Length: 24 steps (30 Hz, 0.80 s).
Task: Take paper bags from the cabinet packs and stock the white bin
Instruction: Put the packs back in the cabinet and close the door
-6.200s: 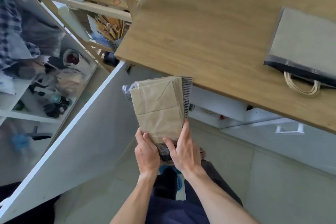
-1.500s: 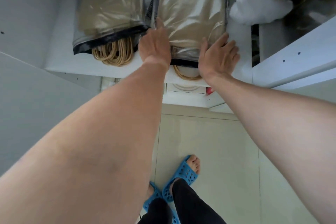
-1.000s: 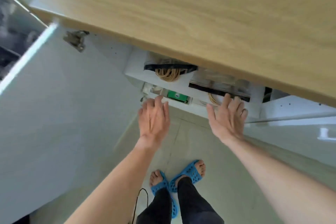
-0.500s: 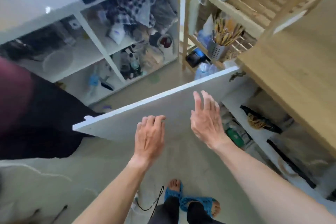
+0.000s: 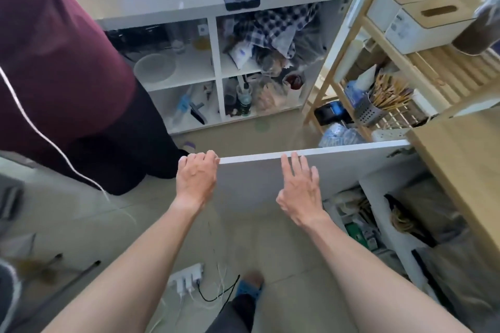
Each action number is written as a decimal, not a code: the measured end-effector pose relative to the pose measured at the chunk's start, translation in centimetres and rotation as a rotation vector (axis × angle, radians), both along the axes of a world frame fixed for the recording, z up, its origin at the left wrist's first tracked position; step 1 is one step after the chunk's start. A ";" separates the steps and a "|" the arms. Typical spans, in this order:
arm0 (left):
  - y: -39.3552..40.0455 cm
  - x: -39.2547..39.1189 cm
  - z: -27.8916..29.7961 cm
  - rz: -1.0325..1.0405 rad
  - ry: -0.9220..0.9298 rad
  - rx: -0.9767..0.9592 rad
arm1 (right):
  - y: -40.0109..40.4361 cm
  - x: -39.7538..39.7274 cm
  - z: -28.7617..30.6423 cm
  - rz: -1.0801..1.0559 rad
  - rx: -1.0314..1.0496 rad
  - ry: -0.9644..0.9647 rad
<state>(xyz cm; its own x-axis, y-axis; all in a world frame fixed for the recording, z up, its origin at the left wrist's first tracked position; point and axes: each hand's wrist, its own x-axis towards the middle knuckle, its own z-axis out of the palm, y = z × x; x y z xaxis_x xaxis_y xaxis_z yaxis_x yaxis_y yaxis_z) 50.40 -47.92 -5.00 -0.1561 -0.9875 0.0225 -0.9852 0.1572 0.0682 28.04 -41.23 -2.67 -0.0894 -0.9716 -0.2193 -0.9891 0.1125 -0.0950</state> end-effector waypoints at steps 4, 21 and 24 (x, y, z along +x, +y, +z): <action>3.6 -1.0 0.7 0.088 -0.001 0.119 | 3.0 -1.0 0.7 -0.050 0.006 0.001; 26.6 -8.0 3.1 0.061 0.128 0.558 | 31.3 -2.9 -2.3 -0.472 0.030 -0.202; 29.7 -11.0 3.0 -0.062 0.026 0.692 | 36.4 -4.7 -2.0 -0.601 0.029 -0.204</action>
<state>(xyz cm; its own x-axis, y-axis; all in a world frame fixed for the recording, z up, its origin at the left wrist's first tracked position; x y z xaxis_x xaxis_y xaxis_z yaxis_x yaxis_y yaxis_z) 39.35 -18.24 -1.96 -0.2201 -0.7655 -0.6046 -0.9726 0.1248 0.1961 23.30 -4.85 -4.68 -0.5713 -0.7580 -0.3148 -0.7147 0.6480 -0.2634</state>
